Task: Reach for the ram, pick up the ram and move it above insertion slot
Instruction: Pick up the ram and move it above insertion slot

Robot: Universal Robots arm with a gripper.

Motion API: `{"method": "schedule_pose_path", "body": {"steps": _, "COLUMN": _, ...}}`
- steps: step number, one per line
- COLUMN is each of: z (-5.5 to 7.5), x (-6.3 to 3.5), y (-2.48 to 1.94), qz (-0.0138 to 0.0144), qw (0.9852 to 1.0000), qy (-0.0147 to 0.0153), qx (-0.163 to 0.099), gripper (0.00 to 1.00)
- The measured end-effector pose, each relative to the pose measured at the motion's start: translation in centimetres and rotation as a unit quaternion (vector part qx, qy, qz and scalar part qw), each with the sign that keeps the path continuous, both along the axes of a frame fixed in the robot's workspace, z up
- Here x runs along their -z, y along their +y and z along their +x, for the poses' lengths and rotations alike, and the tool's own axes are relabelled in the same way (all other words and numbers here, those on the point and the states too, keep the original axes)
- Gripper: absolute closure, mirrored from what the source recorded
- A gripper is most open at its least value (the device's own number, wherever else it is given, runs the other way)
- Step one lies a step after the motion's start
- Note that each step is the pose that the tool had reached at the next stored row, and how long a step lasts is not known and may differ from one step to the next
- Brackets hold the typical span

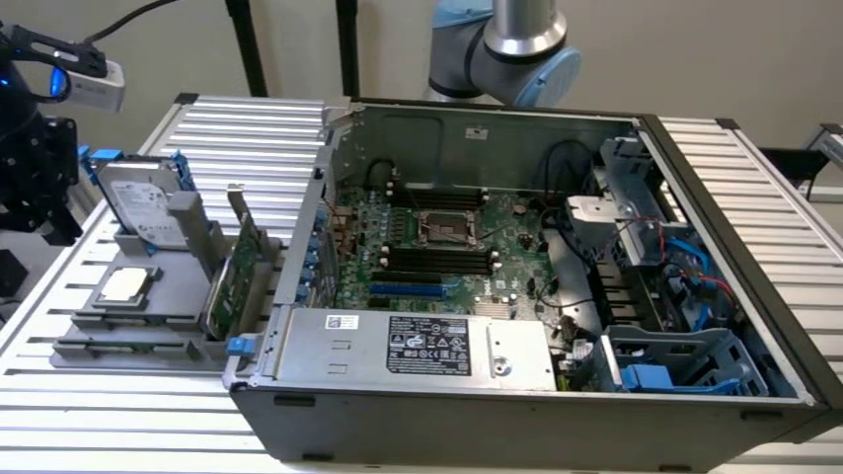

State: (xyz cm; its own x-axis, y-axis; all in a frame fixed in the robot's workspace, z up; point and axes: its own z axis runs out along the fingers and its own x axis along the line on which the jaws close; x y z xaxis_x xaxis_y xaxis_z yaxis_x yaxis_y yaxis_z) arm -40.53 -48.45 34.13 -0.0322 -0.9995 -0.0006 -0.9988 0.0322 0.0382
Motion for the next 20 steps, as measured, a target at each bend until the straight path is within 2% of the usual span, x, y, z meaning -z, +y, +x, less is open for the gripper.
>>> {"method": "schedule_pose_path", "body": {"steps": 1, "z": 0.0, "x": 0.00, "y": 0.00, "qz": 0.0000, "qw": 1.0000, "qy": 0.0000, "qx": 0.000, "gripper": 0.76}}
{"method": "schedule_pose_path", "body": {"steps": 2, "z": 0.0, "x": 0.00, "y": 0.00, "qz": 0.0000, "qw": 1.0000, "qy": 0.0000, "qx": 0.000, "gripper": 0.76}}
{"method": "schedule_pose_path", "body": {"steps": 3, "z": 0.0, "x": 0.01, "y": 0.00, "qz": 0.0000, "qw": 1.0000, "qy": 0.0000, "qx": 0.000, "gripper": 0.70}}
{"method": "schedule_pose_path", "body": {"steps": 6, "z": 0.0, "x": 0.19, "y": 0.00, "qz": 0.0000, "qw": 1.0000, "qy": -0.0001, "qx": 0.000, "gripper": 0.64}}
{"method": "schedule_pose_path", "body": {"steps": 7, "z": 0.0, "x": 0.33, "y": -0.01, "qz": -0.0001, "qw": 1.0000, "qy": 0.0000, "qx": 0.000, "gripper": 0.58}}
{"method": "schedule_pose_path", "body": {"steps": 20, "z": 0.0, "x": 2.70, "y": -0.42, "qz": 0.0000, "qw": 1.0000, "qy": 0.0000, "qx": 0.000, "gripper": 0.58}}
